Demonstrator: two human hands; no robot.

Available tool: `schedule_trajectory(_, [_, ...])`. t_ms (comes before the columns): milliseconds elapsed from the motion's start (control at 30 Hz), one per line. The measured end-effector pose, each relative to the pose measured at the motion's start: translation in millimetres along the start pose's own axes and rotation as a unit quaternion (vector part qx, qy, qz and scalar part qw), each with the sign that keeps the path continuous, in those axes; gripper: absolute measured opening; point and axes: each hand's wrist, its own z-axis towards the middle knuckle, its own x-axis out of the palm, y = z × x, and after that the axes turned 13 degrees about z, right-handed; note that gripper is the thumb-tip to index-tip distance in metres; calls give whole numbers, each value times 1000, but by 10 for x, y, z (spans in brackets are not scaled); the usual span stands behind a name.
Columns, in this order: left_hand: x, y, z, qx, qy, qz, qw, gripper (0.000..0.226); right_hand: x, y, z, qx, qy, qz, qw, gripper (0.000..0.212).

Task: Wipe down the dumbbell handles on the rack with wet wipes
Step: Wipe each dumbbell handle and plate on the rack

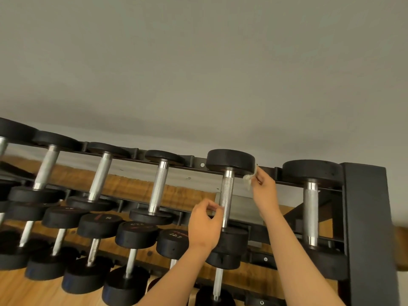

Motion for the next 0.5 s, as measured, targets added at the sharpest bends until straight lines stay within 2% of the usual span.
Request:
schedule_trajectory(133, [-9,-6,-1,-4,-2,-2,1000,6,-4,50,52,-15,12,-42,999,29])
schedule_trajectory(267, [-2,-1,-3,-8,-4,-3,1000,6,-60,82,134,-16,27,-90,995,35])
schedule_trajectory(400, [4,8,5,-4,-7,-1,1000,8,-67,127,89,3,40,-55,998,45])
schedule_trajectory(500, [13,21,6,-3,-7,-4,1000,9,-59,132,26,3,16,-19,1000,51])
